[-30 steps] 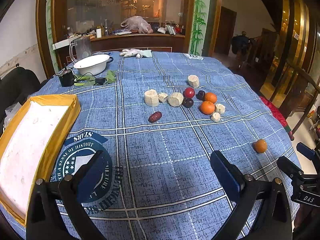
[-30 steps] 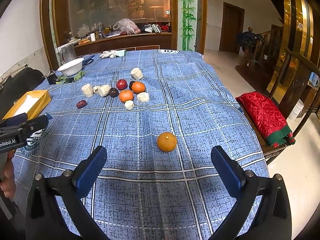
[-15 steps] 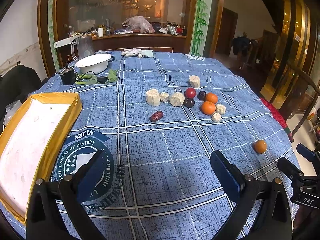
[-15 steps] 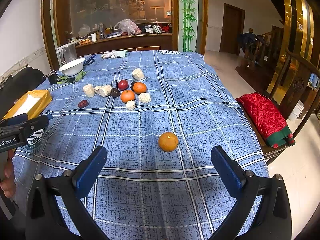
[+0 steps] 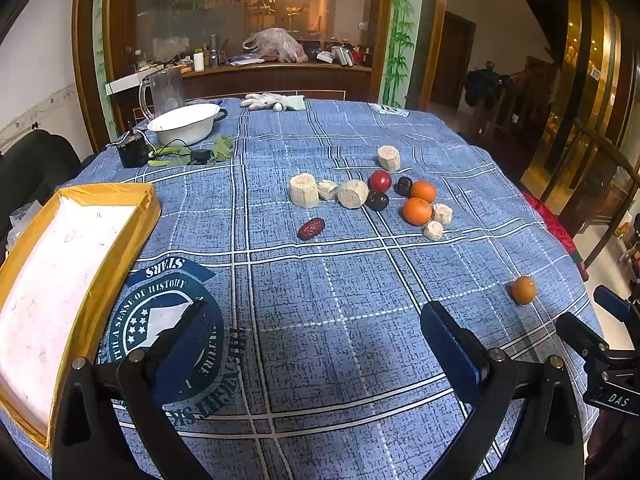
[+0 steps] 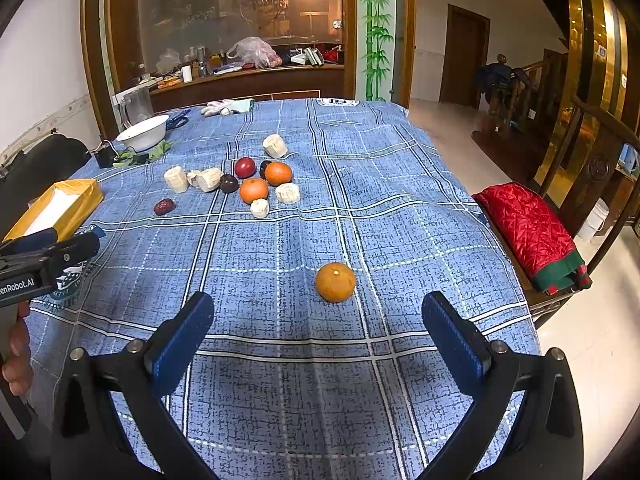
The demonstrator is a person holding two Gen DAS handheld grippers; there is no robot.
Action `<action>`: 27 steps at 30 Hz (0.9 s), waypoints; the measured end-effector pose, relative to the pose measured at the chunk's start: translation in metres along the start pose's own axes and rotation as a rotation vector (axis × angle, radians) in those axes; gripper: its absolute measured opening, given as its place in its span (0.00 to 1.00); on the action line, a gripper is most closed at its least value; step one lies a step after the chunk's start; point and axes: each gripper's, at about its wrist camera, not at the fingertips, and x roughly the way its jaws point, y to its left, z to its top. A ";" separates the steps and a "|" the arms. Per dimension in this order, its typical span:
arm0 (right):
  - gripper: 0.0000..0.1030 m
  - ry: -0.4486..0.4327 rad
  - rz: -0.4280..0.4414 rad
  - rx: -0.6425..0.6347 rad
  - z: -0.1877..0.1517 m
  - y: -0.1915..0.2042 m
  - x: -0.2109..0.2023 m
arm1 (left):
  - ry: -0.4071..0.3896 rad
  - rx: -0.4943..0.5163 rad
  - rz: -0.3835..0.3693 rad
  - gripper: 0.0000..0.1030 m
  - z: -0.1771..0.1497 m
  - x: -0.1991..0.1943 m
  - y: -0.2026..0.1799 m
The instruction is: Organize fruits
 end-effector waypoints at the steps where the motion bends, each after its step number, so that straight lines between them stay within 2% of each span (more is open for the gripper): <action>1: 1.00 0.001 0.000 0.000 0.000 0.000 0.001 | 0.000 -0.001 0.000 1.00 0.000 0.000 0.000; 18: 1.00 0.027 0.005 0.007 -0.001 -0.003 0.014 | 0.017 -0.003 0.008 1.00 -0.002 0.008 0.004; 24: 1.00 0.059 -0.006 0.011 0.003 -0.009 0.033 | 0.029 -0.018 0.022 1.00 -0.001 0.016 0.015; 27: 0.92 0.093 -0.004 0.024 0.008 -0.013 0.050 | 0.044 -0.022 0.024 0.99 0.000 0.024 0.018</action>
